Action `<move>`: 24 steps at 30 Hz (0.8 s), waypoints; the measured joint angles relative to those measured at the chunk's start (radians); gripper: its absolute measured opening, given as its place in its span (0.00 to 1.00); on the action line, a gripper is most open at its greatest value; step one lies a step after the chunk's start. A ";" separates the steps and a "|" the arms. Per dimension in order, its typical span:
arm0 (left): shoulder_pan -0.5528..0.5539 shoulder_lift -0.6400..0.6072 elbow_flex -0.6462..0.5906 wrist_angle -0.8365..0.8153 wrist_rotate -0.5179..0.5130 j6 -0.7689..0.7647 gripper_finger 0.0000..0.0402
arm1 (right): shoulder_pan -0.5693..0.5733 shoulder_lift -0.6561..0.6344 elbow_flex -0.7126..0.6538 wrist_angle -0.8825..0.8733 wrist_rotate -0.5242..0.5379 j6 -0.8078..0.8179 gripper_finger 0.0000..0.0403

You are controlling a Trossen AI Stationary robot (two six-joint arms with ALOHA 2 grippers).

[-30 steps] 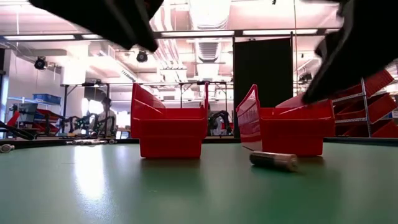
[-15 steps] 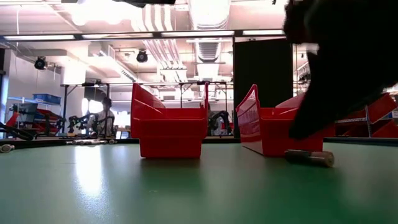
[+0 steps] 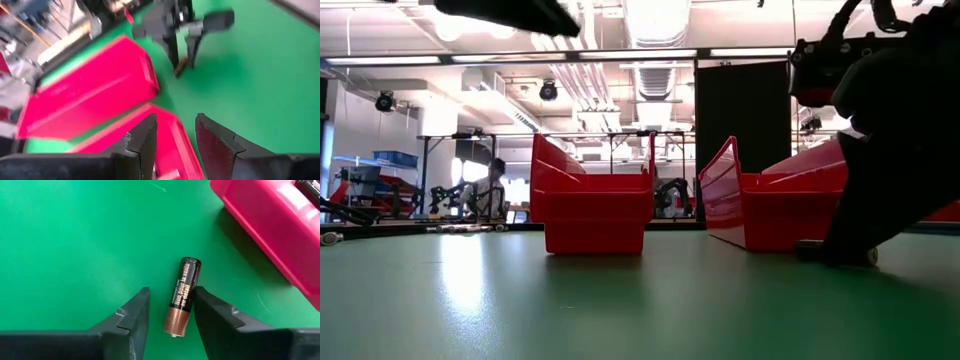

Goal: Sort batteries
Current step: Put the black battery into the right red bin

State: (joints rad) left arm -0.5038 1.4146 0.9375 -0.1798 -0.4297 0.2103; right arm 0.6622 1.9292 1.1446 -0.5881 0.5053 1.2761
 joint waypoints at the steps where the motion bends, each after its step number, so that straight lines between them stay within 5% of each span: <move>1: 0.000 -0.006 0.000 -0.037 0.000 -0.019 0.29 | 0.001 0.000 0.000 0.000 -0.001 -0.004 0.33; 8: -0.014 -0.113 -0.017 -0.144 -0.007 -0.115 0.29 | 0.003 0.001 0.000 0.005 -0.030 -0.043 0.20; 13: -0.030 -0.244 -0.133 -0.001 -0.006 -0.098 0.29 | 0.002 0.001 0.023 -0.011 -0.117 -0.163 0.12; 24: -0.029 -0.461 -0.320 0.111 -0.058 -0.143 0.29 | -0.009 0.007 0.171 -0.198 -0.321 -0.263 0.13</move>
State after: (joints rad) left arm -0.5331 0.9538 0.6179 -0.0684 -0.4877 0.0670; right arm 0.6537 1.9359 1.3158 -0.7856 0.1839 1.0129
